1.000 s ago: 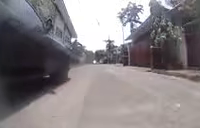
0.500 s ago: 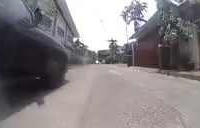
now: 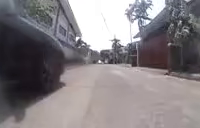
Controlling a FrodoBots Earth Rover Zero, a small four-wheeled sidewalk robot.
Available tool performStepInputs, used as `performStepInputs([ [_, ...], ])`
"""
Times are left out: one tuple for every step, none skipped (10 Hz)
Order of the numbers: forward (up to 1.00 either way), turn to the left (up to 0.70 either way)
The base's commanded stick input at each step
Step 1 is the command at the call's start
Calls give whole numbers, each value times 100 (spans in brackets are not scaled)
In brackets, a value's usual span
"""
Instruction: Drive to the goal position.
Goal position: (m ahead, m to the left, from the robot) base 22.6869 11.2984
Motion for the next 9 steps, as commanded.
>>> performStepInputs([
  [100, 0],
  [100, 0],
  [100, 0],
  [100, 0],
  [100, -1],
  [100, -2],
  [100, -1],
  [100, 0],
  [100, 0],
])
